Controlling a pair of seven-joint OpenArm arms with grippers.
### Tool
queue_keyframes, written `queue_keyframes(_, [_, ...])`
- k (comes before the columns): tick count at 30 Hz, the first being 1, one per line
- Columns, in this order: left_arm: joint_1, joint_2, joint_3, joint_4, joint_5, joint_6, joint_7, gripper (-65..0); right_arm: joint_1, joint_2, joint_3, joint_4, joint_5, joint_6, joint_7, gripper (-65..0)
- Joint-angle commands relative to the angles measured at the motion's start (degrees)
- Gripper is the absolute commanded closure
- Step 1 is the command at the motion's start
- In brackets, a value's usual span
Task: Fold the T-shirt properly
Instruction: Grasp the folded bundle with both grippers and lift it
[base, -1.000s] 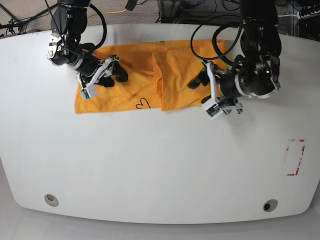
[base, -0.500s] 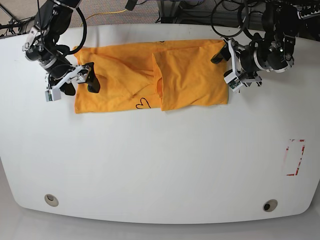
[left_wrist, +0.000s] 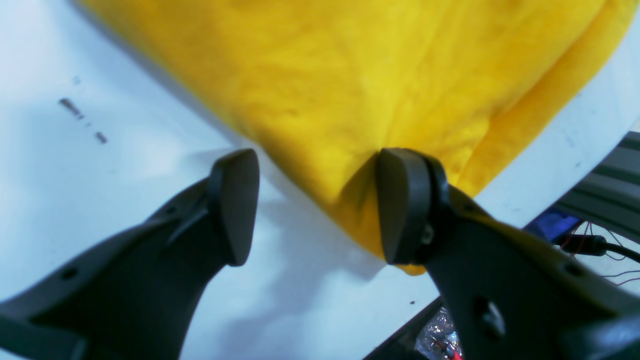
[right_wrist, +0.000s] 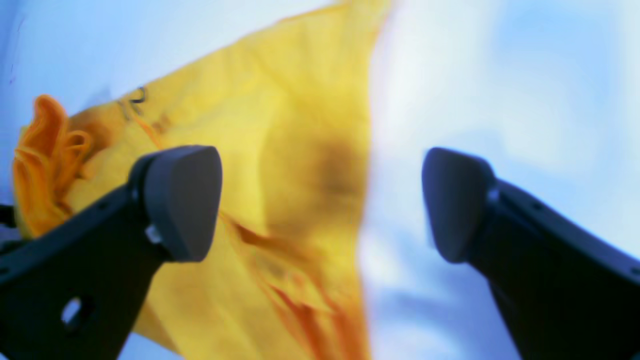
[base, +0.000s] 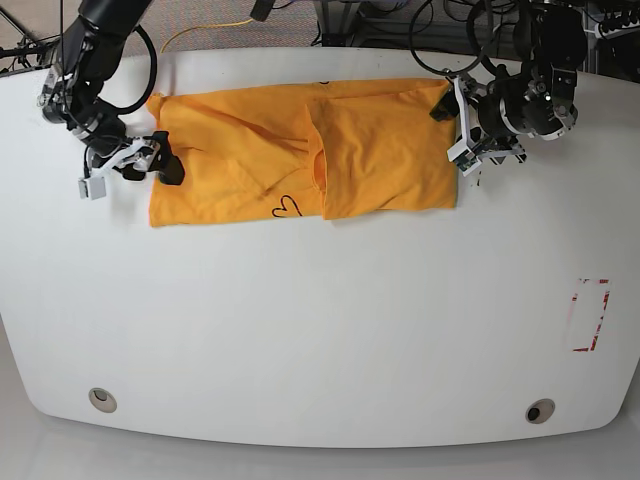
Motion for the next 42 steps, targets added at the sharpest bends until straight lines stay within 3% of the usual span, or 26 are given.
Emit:
queue_keyframes(1, [-0.49, -0.39, -0.20, 0.86, -0.42, -0.08, -0.68, -33.8, -0.52, -0.99, -1.19, 0.81, 0.60, 0.32, -0.49, -61.2])
queue_keyframes(4, [-0.49, -0.39, -0.12, 0.86, -0.42, -0.08, -0.68, -33.8, -0.87, -3.19, -3.21, 1.07, 0.69, 0.23, -0.49, -60.1])
queue_keyframes(9, [-0.49, -0.48, -0.12, -1.34, -0.34, -0.08, -0.68, -33.8, -2.27, -6.09, -5.94, 4.15, 0.69, 0.23, -0.49, -43.0])
queue_keyframes(15, [-0.49, -0.48, -0.12, -2.57, -0.34, -0.08, -0.68, -33.8, -2.36, -6.53, -6.64, 5.29, 0.69, 0.14, -0.49, -25.2])
queue_keyframes(19, [-0.49, -0.30, 0.06, -2.57, -0.34, -0.08, -0.68, -33.8, -2.10, -4.95, -6.47, 5.47, 1.13, -4.96, -0.49, -0.8])
queue_keyframes(22, [-0.49, 1.11, -0.03, -2.66, -0.34, -0.08, -0.68, -33.8, -2.63, -4.33, -6.38, 9.60, 1.13, -7.51, -0.49, 0.0])
queue_keyframes(26, [-0.67, 2.69, 0.24, -2.83, 1.07, -0.08, -0.68, -33.8, -4.74, -4.15, -6.38, 17.16, 1.13, -8.12, -0.57, 0.0])
queue_keyframes(33, [-2.60, 10.78, 0.24, -3.98, 10.39, -0.08, -0.68, -33.8, -6.67, -4.42, -7.08, 27.45, 1.13, -8.12, -0.75, 0.0])
queue_keyframes(37, [-5.42, 14.91, 0.32, -5.56, 14.35, -0.08, -0.68, -33.8, -6.05, -4.51, -10.77, 30.00, 1.13, -8.39, -2.51, 0.0])
queue_keyframes(42, [-5.86, 17.11, 0.32, -6.53, 16.02, -0.08, -0.77, -33.8, -5.79, -6.70, -16.93, 32.55, 4.03, -12.43, -2.60, 0.0])
